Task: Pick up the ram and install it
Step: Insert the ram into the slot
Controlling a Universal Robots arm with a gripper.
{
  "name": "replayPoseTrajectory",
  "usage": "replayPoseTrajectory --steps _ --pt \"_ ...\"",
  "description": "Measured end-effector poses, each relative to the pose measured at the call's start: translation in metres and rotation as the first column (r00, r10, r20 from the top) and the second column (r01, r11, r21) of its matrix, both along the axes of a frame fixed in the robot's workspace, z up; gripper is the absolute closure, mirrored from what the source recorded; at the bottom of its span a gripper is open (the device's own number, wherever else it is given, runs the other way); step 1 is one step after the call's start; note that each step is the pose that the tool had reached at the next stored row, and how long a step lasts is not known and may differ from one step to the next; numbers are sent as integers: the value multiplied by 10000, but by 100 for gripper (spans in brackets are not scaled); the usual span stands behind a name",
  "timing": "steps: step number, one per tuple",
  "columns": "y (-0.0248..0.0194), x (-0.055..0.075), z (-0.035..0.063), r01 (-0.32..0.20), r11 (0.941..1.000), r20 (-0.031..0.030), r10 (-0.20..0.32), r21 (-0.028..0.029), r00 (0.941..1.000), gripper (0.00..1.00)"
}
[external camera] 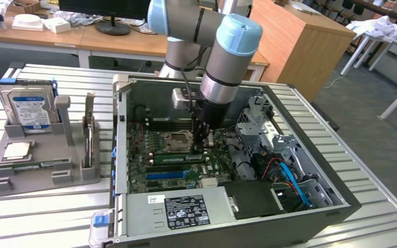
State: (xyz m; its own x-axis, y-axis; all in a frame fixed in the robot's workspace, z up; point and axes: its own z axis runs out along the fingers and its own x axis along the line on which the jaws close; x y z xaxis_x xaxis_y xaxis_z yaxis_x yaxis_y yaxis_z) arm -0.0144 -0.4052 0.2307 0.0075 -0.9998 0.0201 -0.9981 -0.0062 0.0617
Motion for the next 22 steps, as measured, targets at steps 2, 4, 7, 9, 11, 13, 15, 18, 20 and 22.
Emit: replayPoseTrajectory --steps 2,4,7,9,11,13,15,18,20,22 --pt "0 89 -1 2 10000 -47 -2 -2 10000 90" --pt "1 182 -2 3 10000 -96 -3 0 10000 90" --pt "1 317 -4 3 10000 -163 -3 0 9999 90" --pt "1 386 -3 1 10000 -183 -1 -1 9998 90" --pt "1 422 10 1 10000 -184 -1 0 9998 90" --pt "1 443 52 1 10000 -184 -1 1 9998 90" --pt "1 460 93 1 10000 -184 -1 0 9998 90" --pt "1 508 108 2 10000 -189 -2 1 9998 90" --pt "1 545 114 2 10000 -193 -2 1 9998 90" --pt "1 572 129 1 10000 -193 -1 1 9998 90"
